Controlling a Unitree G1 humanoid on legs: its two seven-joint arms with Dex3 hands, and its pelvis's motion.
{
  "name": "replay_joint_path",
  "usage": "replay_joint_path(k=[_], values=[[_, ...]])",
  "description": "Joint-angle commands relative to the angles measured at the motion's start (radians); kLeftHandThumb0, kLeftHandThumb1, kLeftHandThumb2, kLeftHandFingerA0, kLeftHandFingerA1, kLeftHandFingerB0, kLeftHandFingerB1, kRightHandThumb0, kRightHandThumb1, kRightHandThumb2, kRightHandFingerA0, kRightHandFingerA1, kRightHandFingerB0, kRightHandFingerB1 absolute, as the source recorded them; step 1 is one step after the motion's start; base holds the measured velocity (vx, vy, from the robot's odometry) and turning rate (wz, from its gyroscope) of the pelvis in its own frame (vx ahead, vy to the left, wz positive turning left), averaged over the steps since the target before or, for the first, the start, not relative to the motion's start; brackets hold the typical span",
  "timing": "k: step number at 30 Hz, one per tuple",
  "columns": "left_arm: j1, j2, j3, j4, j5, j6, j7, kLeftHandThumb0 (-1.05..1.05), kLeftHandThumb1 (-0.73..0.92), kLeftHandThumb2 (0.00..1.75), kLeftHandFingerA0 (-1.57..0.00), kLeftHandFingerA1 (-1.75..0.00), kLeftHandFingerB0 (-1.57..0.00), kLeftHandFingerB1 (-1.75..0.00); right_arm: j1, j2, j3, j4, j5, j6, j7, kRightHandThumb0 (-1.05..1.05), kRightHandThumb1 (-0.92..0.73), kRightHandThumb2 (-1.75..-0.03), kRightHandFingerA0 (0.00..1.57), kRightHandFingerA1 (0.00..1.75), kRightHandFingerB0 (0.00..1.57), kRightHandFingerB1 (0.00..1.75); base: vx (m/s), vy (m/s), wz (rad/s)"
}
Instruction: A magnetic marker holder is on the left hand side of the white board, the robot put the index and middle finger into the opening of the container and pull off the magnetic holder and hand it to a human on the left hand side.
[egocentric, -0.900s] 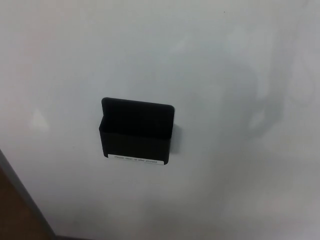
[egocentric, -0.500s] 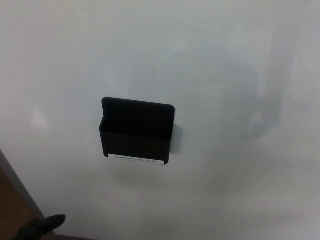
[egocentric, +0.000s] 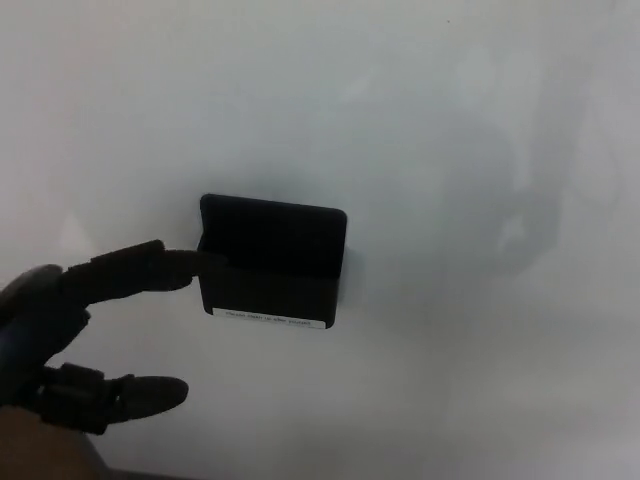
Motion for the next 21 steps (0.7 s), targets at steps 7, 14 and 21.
replay_joint_path(k=[7, 14, 21], values=[[-0.278, 0.125, -0.172, -0.07, 0.148, 0.212, -0.209, -0.97, 0.66, 0.61, -0.33, -0.34, -0.26, -0.29, -0.029, -0.004, -0.022, 0.078, 0.026, -0.172, -0.036, -0.52, -0.73, -0.62, 0.77, 0.48, 0.62, 0.44, 0.0, 0.0, 0.0], [-0.358, 0.12, -0.239, -0.026, 0.183, 0.286, -0.266, -0.96, 0.65, 0.61, -0.28, -0.33, -0.22, -0.28, -0.039, -0.01, -0.01, 0.1, 0.005, -0.191, -0.057, -0.52, -0.73, -0.62, 0.77, 0.48, 0.64, 0.45, 0.0, 0.0, 0.0], [-0.42, 0.109, -0.27, 0.044, 0.217, 0.313, -0.288, -0.95, 0.53, 0.9, -0.19, -0.4, -0.16, -0.36, -0.05, -0.015, -0.005, 0.117, 0.002, -0.199, -0.059, -0.55, -0.73, -0.62, 0.77, 0.48, 0.64, 0.45, 0.0, 0.0, 0.0]])
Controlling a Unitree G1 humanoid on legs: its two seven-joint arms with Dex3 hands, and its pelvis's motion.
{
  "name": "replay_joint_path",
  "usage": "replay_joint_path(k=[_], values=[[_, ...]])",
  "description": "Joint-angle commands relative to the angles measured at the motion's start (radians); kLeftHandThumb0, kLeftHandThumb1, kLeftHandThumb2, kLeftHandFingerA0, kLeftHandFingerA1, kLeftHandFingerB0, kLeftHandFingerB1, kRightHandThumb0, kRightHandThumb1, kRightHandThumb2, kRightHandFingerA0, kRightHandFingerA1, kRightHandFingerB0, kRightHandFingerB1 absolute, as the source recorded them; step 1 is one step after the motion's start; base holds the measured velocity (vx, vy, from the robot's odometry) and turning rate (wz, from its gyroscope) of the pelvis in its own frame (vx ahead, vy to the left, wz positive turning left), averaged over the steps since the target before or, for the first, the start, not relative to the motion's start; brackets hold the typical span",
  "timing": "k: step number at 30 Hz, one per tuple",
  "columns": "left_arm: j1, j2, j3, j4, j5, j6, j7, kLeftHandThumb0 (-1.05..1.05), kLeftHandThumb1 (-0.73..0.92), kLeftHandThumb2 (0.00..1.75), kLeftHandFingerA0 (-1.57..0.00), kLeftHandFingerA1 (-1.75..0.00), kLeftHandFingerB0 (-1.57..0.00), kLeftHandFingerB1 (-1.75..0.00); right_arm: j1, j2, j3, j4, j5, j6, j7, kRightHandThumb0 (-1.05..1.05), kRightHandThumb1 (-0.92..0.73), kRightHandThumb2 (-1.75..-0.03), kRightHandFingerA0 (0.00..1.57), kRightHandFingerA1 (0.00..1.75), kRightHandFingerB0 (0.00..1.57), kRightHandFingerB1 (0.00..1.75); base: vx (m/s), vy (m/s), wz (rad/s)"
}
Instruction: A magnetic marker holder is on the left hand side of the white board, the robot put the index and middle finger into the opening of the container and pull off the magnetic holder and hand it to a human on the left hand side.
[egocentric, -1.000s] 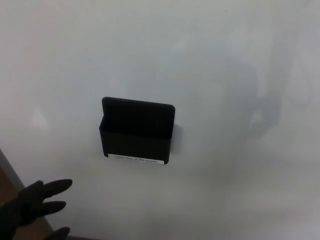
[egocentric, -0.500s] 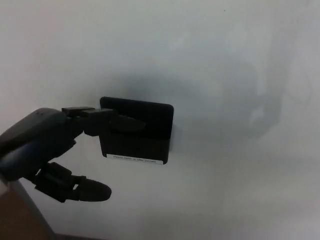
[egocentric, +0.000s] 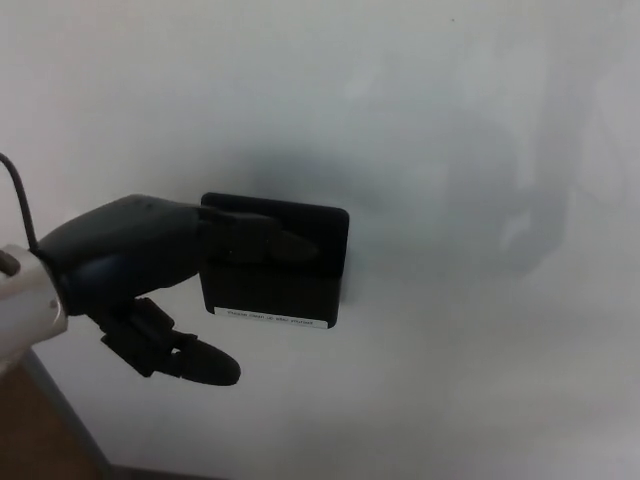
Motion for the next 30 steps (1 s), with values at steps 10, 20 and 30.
replay_joint_path(k=[10, 20, 30], values=[[-0.115, -0.007, -0.034, 0.116, 0.099, 0.043, -0.061, -0.95, 0.53, 0.92, -0.21, -0.42, -0.14, -0.37, -0.021, -0.02, 0.011, 0.031, -0.004, -0.037, -0.012, -0.54, -0.72, -0.62, 0.77, 0.49, 0.65, 0.45, 0.0, 0.0, 0.0], [-0.165, -0.028, -0.061, 0.113, 0.134, 0.07, -0.088, -0.97, 0.7, 0.62, -0.26, -0.32, -0.17, -0.27, -0.001, -0.028, 0.021, 0.029, -0.011, -0.056, -0.023, -0.53, -0.73, -0.62, 0.77, 0.49, 0.66, 0.45, 0.0, 0.0, 0.0], [-0.159, -0.063, -0.09, 0.098, 0.174, 0.078, -0.085, -0.99, 0.71, 0.6, -0.27, -0.31, -0.15, -0.25, 0.015, -0.033, 0.029, 0.022, -0.018, -0.069, -0.032, -0.53, -0.72, -0.62, 0.77, 0.49, 0.67, 0.45, 0.0, 0.0, 0.0]])
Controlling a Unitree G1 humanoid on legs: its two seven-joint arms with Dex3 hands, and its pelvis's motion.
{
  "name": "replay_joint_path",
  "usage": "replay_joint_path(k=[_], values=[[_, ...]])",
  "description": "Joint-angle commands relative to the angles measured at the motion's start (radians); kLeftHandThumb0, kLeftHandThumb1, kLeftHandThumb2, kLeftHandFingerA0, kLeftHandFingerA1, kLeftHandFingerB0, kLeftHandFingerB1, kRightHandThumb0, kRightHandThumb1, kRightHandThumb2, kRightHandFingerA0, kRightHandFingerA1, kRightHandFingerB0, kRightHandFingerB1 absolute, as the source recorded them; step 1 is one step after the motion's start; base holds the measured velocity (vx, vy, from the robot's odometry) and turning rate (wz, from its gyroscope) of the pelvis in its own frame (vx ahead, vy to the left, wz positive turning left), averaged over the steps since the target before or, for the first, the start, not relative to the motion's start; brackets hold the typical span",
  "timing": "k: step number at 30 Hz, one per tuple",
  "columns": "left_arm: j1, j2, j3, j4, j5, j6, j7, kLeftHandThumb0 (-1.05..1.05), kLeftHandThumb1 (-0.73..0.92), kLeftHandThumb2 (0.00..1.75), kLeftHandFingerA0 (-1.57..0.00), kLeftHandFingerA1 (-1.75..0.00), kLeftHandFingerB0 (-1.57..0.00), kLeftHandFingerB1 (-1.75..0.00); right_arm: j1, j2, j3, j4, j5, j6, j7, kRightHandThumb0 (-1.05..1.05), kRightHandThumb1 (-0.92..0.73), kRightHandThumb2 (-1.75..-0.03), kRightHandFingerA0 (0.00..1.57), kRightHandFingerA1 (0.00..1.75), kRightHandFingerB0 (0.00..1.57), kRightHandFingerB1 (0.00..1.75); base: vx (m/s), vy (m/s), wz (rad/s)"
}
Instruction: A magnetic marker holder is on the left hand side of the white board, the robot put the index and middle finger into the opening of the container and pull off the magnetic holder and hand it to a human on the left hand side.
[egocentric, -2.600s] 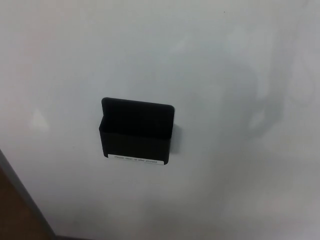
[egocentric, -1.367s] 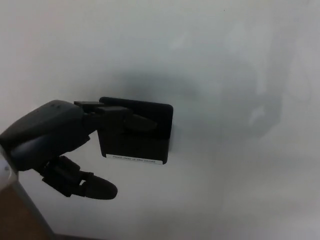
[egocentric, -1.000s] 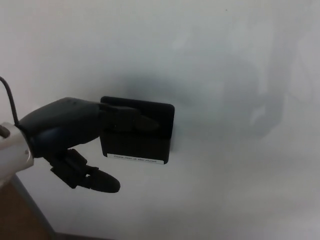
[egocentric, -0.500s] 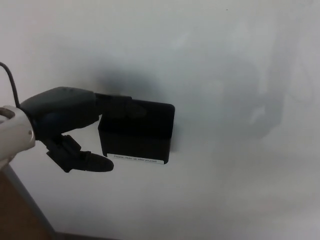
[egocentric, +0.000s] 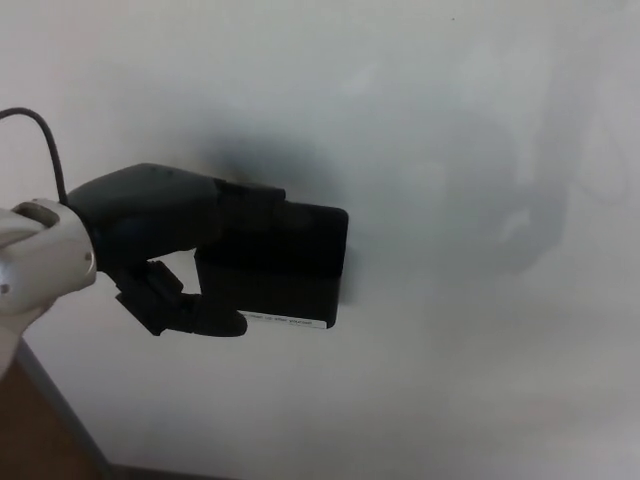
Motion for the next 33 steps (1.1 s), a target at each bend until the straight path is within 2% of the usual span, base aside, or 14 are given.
replay_joint_path(k=[1, 2, 4, 5, 6, 8, 10, 11, 14, 15, 29, 30, 31, 33], values=[[-0.004, -0.016, -0.016, -0.007, 0.045, 0.029, -0.018, -0.99, 0.71, 0.6, -0.27, -0.31, -0.15, -0.25, 0.008, -0.017, 0.001, -0.002, -0.005, -0.024, -0.017, -0.53, -0.72, -0.62, 0.77, 0.49, 0.67, 0.45, 0.0, 0.0, 0.0], [-0.01, -0.019, -0.019, -0.003, 0.046, 0.032, -0.022, -0.96, 0.56, 0.96, -0.18, -0.41, -0.1, -0.35, 0.005, -0.017, 0.001, -0.001, -0.005, -0.026, -0.016, -0.52, -0.72, -0.62, 0.77, 0.49, 0.67, 0.46, 0.0, 0.0, 0.0], [-0.021, -0.023, -0.024, 0.001, 0.053, 0.04, -0.03, -0.96, 0.56, 0.99, -0.17, -0.42, -0.01, -0.31, -0.002, -0.017, -0.001, 0.0, -0.001, -0.029, -0.014, -0.52, -0.72, -0.62, 0.78, 0.49, 0.67, 0.46, 0.0, 0.0, 0.0], [-0.024, -0.024, -0.026, 0.001, 0.056, 0.042, -0.031, -0.96, 0.56, 0.99, -0.17, -0.42, -0.01, -0.31, -0.004, -0.017, -0.002, 0.0, 0.001, -0.028, -0.012, -0.52, -0.72, -0.62, 0.78, 0.49, 0.67, 0.46, 0.0, 0.0, 0.0], [-0.031, -0.028, -0.031, 0.006, 0.061, 0.047, -0.036, -0.97, 0.71, 0.63, -0.25, -0.31, -0.14, -0.26, -0.008, -0.016, -0.004, 0.002, 0.005, -0.027, -0.009, -0.52, -0.71, -0.62, 0.79, 0.5, 0.67, 0.46, 0.0, 0.0, 0.0], [-0.043, -0.034, -0.039, 0.016, 0.066, 0.055, -0.045, -0.95, 0.56, 0.97, -0.2, -0.42, -0.07, -0.32, -0.013, -0.014, -0.003, 0.001, 0.005, -0.022, -0.01, -0.52, -0.72, -0.62, 0.78, 0.49, 0.67, 0.46, 0.0, 0.0, 0.0], [-0.053, -0.037, -0.045, 0.023, 0.073, 0.061, -0.054, -0.95, 0.56, 0.97, -0.2, -0.42, -0.07, -0.32, -0.016, -0.013, -0.002, -0.003, 0.001, -0.015, -0.016, -0.52, -0.72, -0.62, 0.78, 0.49, 0.67, 0.46, 0.0, 0.0, 0.0], [-0.058, -0.043, -0.053, 0.026, 0.078, 0.07, -0.059, -0.96, 0.69, 0.62, -0.28, -0.31, -0.16, -0.26, -0.018, -0.013, -0.002, 0.001, 0.002, -0.016, -0.014, -0.5, -0.72, -0.62, 0.77, 0.49, 0.67, 0.46, 0.0, 0.0, 0.0], [-0.071, -0.053, -0.066, 0.039, 0.092, 0.08, -0.063, -0.97, 0.69, 0.62, -0.29, -0.32, -0.16, -0.26, -0.02, -0.015, 0.0, 0.001, -0.004, -0.016, -0.021, -0.51, -0.72, -0.62, 0.77, 0.49, 0.66, 0.46, 0.0, 0.0, 0.0], [-0.081, -0.058, -0.073, 0.047, 0.097, 0.087, -0.069, -0.93, 0.53, 0.95, -0.2, -0.42, -0.08, -0.33, -0.021, -0.015, 0.0, 0.002, -0.004, -0.017, -0.022, -0.52, -0.72, -0.62, 0.78, 0.5, 0.67, 0.46, 0.0, 0.0, 0.0], [-0.208, -0.111, -0.134, 0.173, 0.167, 0.081, -0.082, -1.03, 0.6, 0.99, -0.29, -0.44, -0.05, -0.24, -0.042, -0.015, 0.003, -0.001, -0.006, -0.016, -0.034, -0.54, -0.71, -0.62, 0.78, 0.49, 0.67, 0.46, 0.0, 0.0, 0.0], [-0.214, -0.112, -0.137, 0.178, 0.171, 0.082, -0.085, -1.03, 0.6, 0.99, -0.29, -0.44, -0.05, -0.24, -0.045, -0.014, 0.002, 0.0, -0.006, -0.016, -0.034, -0.54, -0.71, -0.62, 0.78, 0.49, 0.67, 0.46, 0.0, 0.0, 0.0], [-0.224, -0.118, -0.147, 0.19, 0.18, 0.087, -0.089, -0.98, 0.69, 0.62, -0.31, -0.33, -0.13, -0.25, -0.048, -0.011, -0.002, 0.002, 0.004, -0.015, -0.024, -0.53, -0.71, -0.62, 0.79, 0.49, 0.68, 0.46, 0.0, 0.0, 0.0], [-0.236, -0.126, -0.16, 0.204, 0.191, 0.092, -0.098, -0.96, 0.54, 0.97, -0.23, -0.43, -0.08, -0.29, -0.051, -0.011, -0.004, 0.003, 0.008, -0.016, -0.018, -0.52, -0.71, -0.62, 0.79, 0.5, 0.67, 0.46, 0.0, 0.0, 0.0]])
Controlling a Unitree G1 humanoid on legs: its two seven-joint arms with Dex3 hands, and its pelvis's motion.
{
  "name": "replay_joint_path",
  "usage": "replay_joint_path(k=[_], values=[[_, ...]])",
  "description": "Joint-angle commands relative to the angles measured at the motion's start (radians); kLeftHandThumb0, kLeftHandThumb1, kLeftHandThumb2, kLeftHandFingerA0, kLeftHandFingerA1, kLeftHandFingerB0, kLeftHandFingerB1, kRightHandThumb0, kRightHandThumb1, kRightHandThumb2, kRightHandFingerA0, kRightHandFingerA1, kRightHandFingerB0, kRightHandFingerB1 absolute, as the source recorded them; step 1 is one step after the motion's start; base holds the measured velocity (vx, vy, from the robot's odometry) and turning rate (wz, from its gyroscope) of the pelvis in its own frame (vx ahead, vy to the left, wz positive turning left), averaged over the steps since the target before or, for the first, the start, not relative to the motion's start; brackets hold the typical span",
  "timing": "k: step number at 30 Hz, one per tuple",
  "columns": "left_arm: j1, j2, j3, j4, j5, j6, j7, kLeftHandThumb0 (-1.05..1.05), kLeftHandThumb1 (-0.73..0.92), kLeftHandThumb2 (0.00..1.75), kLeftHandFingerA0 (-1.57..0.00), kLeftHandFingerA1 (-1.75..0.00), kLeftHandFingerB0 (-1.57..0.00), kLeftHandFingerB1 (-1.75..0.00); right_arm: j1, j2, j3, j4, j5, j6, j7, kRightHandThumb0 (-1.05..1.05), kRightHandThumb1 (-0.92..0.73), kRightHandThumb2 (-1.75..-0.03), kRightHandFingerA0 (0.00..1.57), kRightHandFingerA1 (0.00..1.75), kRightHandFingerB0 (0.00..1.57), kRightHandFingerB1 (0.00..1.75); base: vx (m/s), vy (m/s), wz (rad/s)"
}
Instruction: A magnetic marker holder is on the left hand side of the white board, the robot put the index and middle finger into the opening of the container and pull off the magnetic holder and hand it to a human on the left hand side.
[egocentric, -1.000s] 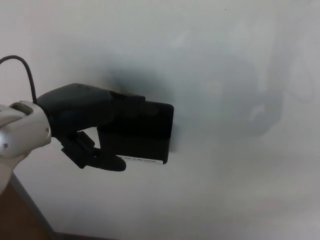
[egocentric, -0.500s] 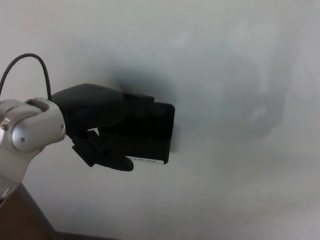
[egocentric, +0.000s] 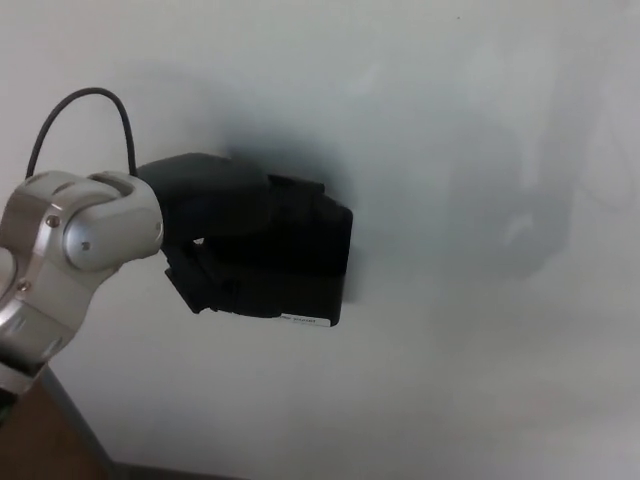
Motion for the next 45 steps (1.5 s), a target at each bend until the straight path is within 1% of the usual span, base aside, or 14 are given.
replay_joint_path(k=[1, 2, 3, 10, 11, 14, 15, 16, 17, 31, 41, 43, 44, 45], values=[[-0.056, -0.013, -0.034, 0.05, 0.078, 0.03, -0.019, -0.97, 0.54, 0.97, -0.24, -0.43, -0.09, -0.29, -0.015, -0.006, -0.008, 0.005, 0.017, -0.008, 0.009, -0.52, -0.71, -0.62, 0.79, 0.5, 0.67, 0.46, 0.0, 0.0, 0.0], [-0.057, -0.013, -0.036, 0.052, 0.08, 0.028, -0.018, -0.97, 0.54, 0.97, -0.24, -0.43, -0.09, -0.29, -0.017, -0.006, -0.008, 0.005, 0.016, -0.008, 0.008, -0.52, -0.71, -0.62, 0.79, 0.5, 0.67, 0.46, 0.0, 0.0, 0.0], [-0.062, -0.013, -0.042, 0.058, 0.086, 0.023, -0.02, -1.0, 0.71, 0.63, -0.32, -0.34, -0.13, -0.25, -0.019, -0.007, -0.007, 0.003, 0.013, -0.007, 0.004, -0.52, -0.71, -0.62, 0.79, 0.5, 0.67, 0.46, 0.0, 0.0, 0.0], [-0.069, -0.016, -0.074, 0.073, 0.116, 0.007, -0.03, -1.02, 0.72, 0.64, -0.32, -0.34, -0.13, -0.24, -0.025, -0.01, -0.002, 0.004, 0.004, -0.014, -0.004, -0.52, -0.72, -0.62, 0.79, 0.5, 0.67, 0.46, 0.0, 0.0, 0.0], [-0.064, -0.018, -0.079, 0.069, 0.122, 0.014, -0.034, -0.97, 0.54, 0.98, -0.25, -0.44, -0.11, -0.28, -0.025, -0.01, -0.002, 0.001, 0.004, -0.009, -0.005, -0.53, -0.71, -0.62, 0.78, 0.49, 0.68, 0.46, 0.0, 0.0, 0.0], [-0.054, -0.016, -0.08, 0.071, 0.123, 0.006, -0.032, -0.97, 0.54, 0.98, -0.26, -0.45, -0.12, -0.28, -0.033, -0.01, -0.002, 0.005, 0.003, -0.009, -0.007, -0.51, -0.71, -0.61, 0.8, 0.5, 0.68, 0.46, 0.0, 0.0, 0.0], [-0.047, -0.011, -0.08, 0.064, 0.126, 0.004, -0.032, -1.01, 0.71, 0.62, -0.33, -0.34, -0.14, -0.25, -0.035, -0.01, -0.002, 0.005, 0.003, -0.006, -0.007, -0.51, -0.71, -0.61, 0.79, 0.5, 0.68, 0.46, 0.0, 0.0, 0.0], [-0.04, -0.006, -0.08, 0.056, 0.131, 0.003, -0.033, -1.01, 0.71, 0.62, -0.33, -0.34, -0.14, -0.25, -0.036, -0.01, -0.002, 0.005, 0.003, -0.003, -0.007, -0.51, -0.71, -0.61, 0.79, 0.5, 0.68, 0.46, 0.0, 0.0, 0.0], [-0.035, 0.0, -0.08, 0.051, 0.136, 0.0, -0.034, -0.98, 0.54, 0.98, -0.28, -0.45, -0.12, -0.28, -0.038, -0.009, -0.002, 0.004, 0.005, -0.002, -0.004, -0.51, -0.71, -0.61, 0.78, 0.5, 0.68, 0.46, 0.0, 0.0, 0.0], [-0.013, 0.04, -0.077, 0.018, 0.163, -0.002, -0.062, -1.05, 0.57, 1.0, -0.31, -0.44, -0.1, -0.28, -0.061, -0.014, -0.003, 0.008, 0.004, 0.004, -0.004, -0.52, -0.71, -0.61, 0.77, 0.49, 0.68, 0.46, 0.0, 0.0, 0.0], [-0.011, 0.026, -0.102, -0.05, 0.188, 0.012, -0.106, -0.95, 0.52, 0.94, -0.3, -0.46, -0.12, -0.35, -0.072, -0.013, -0.003, 0.007, 0.002, 0.0, -0.011, -0.52, -0.71, -0.62, 0.79, 0.49, 0.67, 0.46, 0.0, 0.0, 0.0], [-0.006, 0.025, -0.104, -0.055, 0.195, 0.009, -0.105, -0.97, 0.67, 0.62, -0.4, -0.38, -0.2, -0.27, -0.074, -0.011, -0.005, 0.004, 0.007, 0.006, -0.008, -0.52, -0.71, -0.62, 0.79, 0.49, 0.67, 0.46, 0.0, 0.0, 0.0], [-0.003, 0.024, -0.11, -0.063, 0.202, 0.012, -0.111, -0.96, 0.52, 0.95, -0.32, -0.47, -0.11, -0.36, -0.075, -0.012, -0.004, 0.005, 0.005, 0.005, -0.01, -0.52, -0.71, -0.62, 0.8, 0.5, 0.67, 0.46, 0.0, 0.0, 0.0], [0.0, 0.022, -0.118, -0.072, 0.211, 0.014, -0.119, -0.96, 0.52, 0.95, -0.33, -0.47, -0.11, -0.35, -0.078, -0.013, -0.003, 0.007, 0.001, 0.004, -0.013, -0.52, -0.71, -0.62, 0.8, 0.49, 0.67, 0.46, 0.0, 0.0, 0.0]])
